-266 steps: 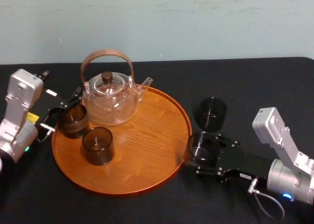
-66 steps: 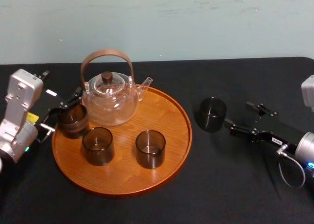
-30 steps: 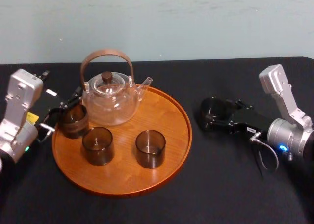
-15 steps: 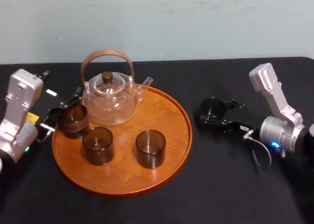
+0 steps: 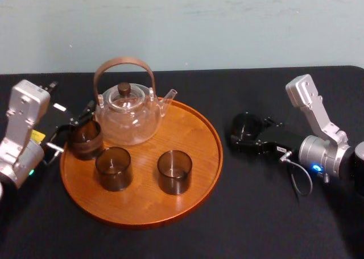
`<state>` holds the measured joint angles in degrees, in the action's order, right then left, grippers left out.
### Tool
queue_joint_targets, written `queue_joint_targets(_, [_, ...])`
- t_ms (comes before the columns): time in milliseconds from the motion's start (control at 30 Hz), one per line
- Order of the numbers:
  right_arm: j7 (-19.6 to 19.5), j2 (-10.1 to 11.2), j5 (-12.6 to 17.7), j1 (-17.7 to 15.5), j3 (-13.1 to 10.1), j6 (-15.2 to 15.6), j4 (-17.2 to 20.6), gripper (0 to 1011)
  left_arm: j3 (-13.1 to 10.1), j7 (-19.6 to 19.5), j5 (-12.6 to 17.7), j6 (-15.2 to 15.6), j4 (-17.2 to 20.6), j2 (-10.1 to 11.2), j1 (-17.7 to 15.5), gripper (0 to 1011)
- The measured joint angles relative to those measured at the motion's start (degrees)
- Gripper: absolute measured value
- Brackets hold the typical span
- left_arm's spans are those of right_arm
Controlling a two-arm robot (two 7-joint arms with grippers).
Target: Pick up the glass from the table and place it on the tray.
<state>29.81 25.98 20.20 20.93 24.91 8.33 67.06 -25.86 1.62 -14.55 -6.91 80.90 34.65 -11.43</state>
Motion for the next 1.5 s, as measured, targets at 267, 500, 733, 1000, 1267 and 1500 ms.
queue_joint_targets(267, [-0.02, 0.05, 0.04, -0.05, -0.04, 0.0, 0.11, 933, 0.0, 0.0, 0.0, 0.0, 0.0, 0.0, 0.0, 1001])
queue_joint_targets(500, [-0.03, 0.08, 0.1, -0.08, -0.09, 0.0, 0.18, 904, 0.0, 0.0, 0.0, 0.0, 0.0, 0.0, 0.0, 1001])
queue_joint_targets(733, [0.06, 0.11, 0.29, -0.22, -0.23, -0.03, 0.27, 904, 0.0, 0.0, 0.0, 0.0, 0.0, 0.0, 0.0, 1001])
queue_joint_targets(1000, [0.85, 0.67, 1.08, -0.92, -0.65, -0.08, 1.99, 904, 0.0, 0.0, 0.0, 0.0, 0.0, 0.0, 0.0, 1001])
queue_joint_targets(1267, [1.01, 1.51, 1.31, -1.9, -0.31, 0.14, 6.42, 904, 0.0, 0.0, 0.0, 0.0, 0.0, 0.0, 0.0, 1001])
queue_joint_targets(1500, [0.98, 0.63, 0.38, -0.75, 1.38, 0.74, 7.31, 904, 0.0, 0.0, 0.0, 0.0, 0.0, 0.0, 0.0, 1001])
